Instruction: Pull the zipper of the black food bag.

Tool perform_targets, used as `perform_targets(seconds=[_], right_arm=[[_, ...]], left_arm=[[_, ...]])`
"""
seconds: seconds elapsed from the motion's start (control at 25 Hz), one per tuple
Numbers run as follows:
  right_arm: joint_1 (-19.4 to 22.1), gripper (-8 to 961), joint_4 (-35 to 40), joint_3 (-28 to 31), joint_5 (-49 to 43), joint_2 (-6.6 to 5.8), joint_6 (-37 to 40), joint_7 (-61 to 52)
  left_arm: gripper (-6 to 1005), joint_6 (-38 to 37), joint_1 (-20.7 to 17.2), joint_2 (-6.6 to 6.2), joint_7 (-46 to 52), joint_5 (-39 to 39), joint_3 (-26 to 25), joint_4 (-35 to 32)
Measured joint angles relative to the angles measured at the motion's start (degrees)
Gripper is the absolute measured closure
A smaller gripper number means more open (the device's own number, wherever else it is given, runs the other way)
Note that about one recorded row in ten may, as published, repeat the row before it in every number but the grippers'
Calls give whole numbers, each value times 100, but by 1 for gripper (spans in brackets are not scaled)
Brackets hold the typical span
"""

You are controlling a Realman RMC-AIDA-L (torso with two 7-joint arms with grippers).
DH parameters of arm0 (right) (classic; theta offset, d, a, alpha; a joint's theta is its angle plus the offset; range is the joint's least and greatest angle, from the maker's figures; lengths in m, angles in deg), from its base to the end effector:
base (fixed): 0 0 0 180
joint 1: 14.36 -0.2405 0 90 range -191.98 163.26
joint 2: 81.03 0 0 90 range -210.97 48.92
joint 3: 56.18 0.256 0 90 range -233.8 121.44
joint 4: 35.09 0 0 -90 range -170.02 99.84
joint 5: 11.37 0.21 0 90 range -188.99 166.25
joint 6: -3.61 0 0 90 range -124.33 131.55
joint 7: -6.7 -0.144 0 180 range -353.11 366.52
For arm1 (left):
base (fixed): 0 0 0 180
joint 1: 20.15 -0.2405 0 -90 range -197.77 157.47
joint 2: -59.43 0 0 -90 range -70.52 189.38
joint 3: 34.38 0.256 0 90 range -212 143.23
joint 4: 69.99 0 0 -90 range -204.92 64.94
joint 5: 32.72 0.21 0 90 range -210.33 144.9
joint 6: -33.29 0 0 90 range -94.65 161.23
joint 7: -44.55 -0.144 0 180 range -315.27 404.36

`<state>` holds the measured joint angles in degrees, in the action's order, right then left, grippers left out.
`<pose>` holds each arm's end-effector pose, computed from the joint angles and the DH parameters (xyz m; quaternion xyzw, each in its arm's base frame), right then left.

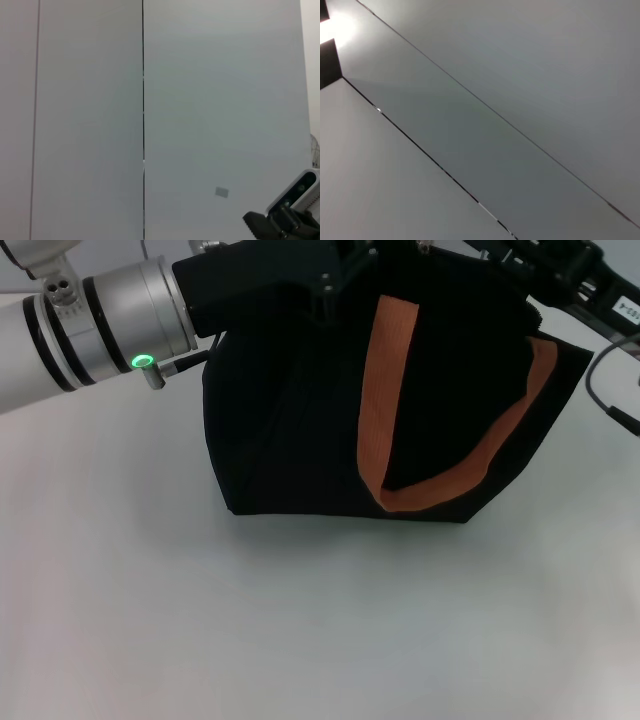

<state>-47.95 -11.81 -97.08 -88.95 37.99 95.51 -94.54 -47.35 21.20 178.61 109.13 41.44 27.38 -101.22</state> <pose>0.2127 0.3549 0.0227 -0.7262 0.4039 0.5537 0.0536 -0.1356 0.3864 -0.0133 -0.8931 -0.0475 -0.4181 0.1589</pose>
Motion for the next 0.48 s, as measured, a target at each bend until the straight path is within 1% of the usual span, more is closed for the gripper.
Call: perform_targets(seconds=[0.36, 0.48], right_arm=[[-176, 327, -99, -52, -8, 8, -355, -52], [-244, 327, -99, -111, -10, 8, -445, -85]], left_arm=[[965, 87, 35, 0, -73, -6, 2, 17], [966, 100, 101, 0, -157, -8, 2, 115]])
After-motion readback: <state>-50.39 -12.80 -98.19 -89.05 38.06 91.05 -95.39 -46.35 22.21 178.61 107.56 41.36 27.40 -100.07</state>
